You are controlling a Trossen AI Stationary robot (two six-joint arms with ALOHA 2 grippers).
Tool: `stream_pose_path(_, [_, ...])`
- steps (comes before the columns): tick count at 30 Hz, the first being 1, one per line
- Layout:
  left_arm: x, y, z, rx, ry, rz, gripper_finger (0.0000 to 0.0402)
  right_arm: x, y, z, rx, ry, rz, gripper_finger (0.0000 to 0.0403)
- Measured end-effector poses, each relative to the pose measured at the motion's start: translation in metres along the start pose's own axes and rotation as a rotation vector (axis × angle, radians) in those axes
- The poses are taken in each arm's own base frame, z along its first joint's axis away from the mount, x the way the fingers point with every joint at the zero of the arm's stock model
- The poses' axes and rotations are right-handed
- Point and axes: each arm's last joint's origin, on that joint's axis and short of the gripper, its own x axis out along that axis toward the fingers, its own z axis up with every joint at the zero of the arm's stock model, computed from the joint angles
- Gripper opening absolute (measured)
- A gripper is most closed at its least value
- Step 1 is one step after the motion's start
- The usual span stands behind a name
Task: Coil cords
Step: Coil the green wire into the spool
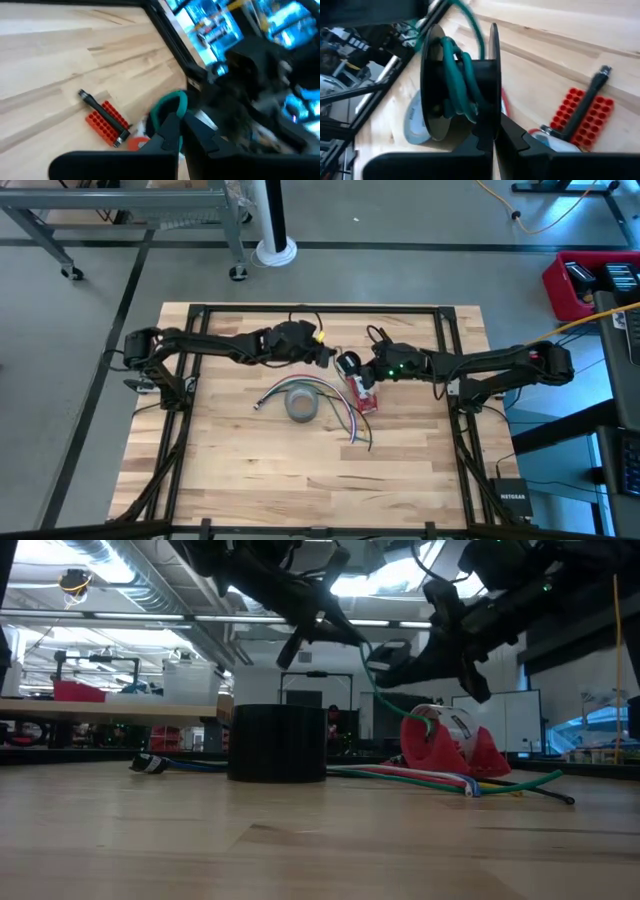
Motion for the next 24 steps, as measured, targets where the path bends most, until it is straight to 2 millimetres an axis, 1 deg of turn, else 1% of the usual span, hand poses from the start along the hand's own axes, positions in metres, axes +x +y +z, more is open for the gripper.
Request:
stream_pose_path(4, [0.0, 0.002, 0.005, -0.05, -0.015, -0.012, 0.0, 0.0, 0.004, 0.004, 0.0, -0.016, 0.011, 0.0003])
stream_pose_path(11, [-0.001, -0.011, 0.007, -0.051, -0.051, -0.129, 0.0, 0.002, 0.004, 0.005, -0.004, -0.039, -0.013, 0.0003])
stream_pose_path(19, [-0.001, -0.021, 0.005, -0.044, -0.047, -0.154, 0.0, 0.009, 0.004, 0.005, -0.002, -0.05, -0.001, 0.0003])
stream_pose_path(24, [0.008, -0.027, 0.001, -0.039, -0.039, -0.167, 0.0, 0.009, 0.008, 0.008, 0.002, -0.087, 0.039, 0.0003])
